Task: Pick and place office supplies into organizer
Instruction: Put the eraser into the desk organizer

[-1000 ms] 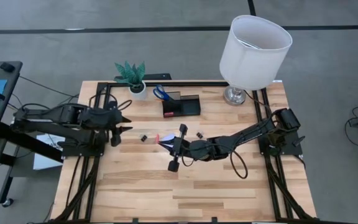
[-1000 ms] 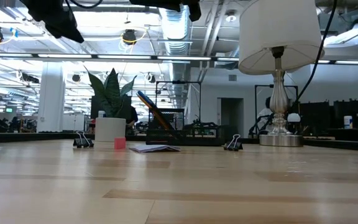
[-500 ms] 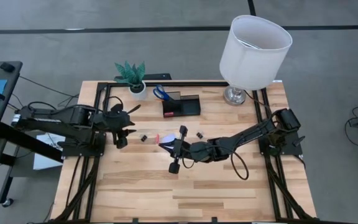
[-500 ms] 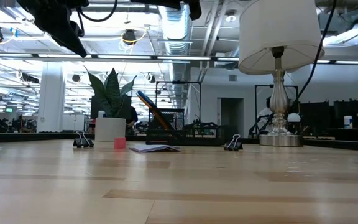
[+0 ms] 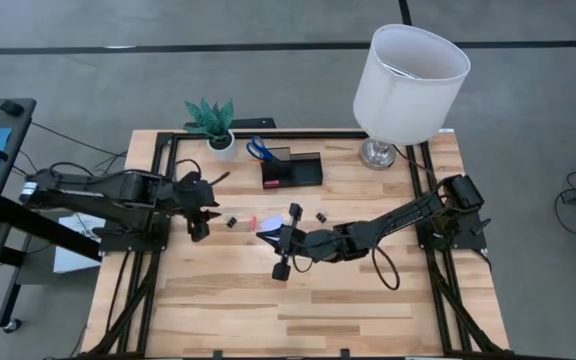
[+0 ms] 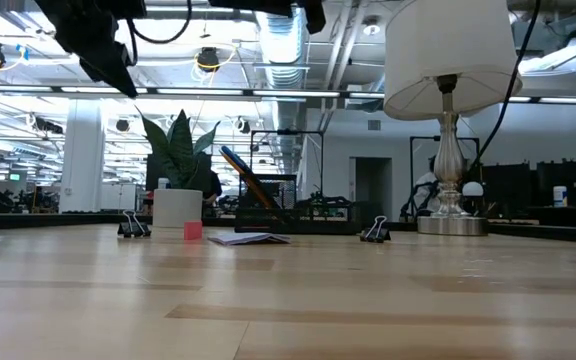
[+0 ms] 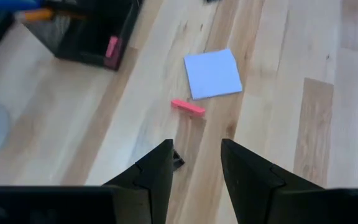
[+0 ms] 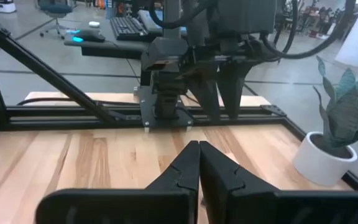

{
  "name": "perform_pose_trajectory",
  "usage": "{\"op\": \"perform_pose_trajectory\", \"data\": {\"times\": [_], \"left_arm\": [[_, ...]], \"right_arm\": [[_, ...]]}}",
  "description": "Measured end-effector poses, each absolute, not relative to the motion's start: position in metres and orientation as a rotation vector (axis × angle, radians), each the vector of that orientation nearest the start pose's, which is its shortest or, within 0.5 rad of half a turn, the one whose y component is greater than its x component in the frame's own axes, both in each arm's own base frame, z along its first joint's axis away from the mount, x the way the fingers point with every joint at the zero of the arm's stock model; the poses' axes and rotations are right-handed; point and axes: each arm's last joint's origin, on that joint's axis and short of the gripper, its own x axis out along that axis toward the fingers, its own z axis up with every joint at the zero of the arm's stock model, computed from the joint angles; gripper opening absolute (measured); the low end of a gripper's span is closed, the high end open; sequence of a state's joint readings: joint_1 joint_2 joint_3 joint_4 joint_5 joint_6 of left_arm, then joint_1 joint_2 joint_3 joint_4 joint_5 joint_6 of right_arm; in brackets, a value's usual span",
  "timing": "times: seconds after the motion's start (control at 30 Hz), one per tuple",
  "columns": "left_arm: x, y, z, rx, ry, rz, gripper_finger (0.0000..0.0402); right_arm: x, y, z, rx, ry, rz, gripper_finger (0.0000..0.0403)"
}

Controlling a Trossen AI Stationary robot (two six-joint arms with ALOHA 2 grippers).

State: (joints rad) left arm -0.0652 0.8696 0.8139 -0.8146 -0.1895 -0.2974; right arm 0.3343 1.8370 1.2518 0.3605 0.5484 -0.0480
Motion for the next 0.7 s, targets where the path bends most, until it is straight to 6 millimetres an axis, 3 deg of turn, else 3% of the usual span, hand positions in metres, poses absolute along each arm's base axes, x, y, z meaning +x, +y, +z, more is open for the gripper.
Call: {"op": "perform_pose_trajectory", "data": {"times": [0.2, 0.3, 0.47, 0.57, 0.7], "left_arm": [[0.175, -0.015, 0.259, -0.176, 0.927, 0.248, 0.0126], [0.179, -0.021, 0.231, -0.181, 0.946, 0.268, 0.0126], [0.17, -0.023, 0.19, -0.236, 0.964, 0.302, 0.0126], [0.163, -0.026, 0.187, -0.269, 0.922, 0.297, 0.0126], [0.157, -0.033, 0.2, -0.259, 0.812, 0.264, 0.0126]], "right_arm": [[0.395, 0.128, 0.247, -0.135, 0.259, -0.196, 0.0001], [0.393, 0.134, 0.246, -0.13, 0.267, -0.184, 0.0002], [0.39, 0.144, 0.245, -0.138, 0.272, -0.16, 0.0004], [0.388, 0.148, 0.244, -0.144, 0.283, -0.149, 0.0003], [0.386, 0.149, 0.242, -0.145, 0.299, -0.152, 0.0002]]}}
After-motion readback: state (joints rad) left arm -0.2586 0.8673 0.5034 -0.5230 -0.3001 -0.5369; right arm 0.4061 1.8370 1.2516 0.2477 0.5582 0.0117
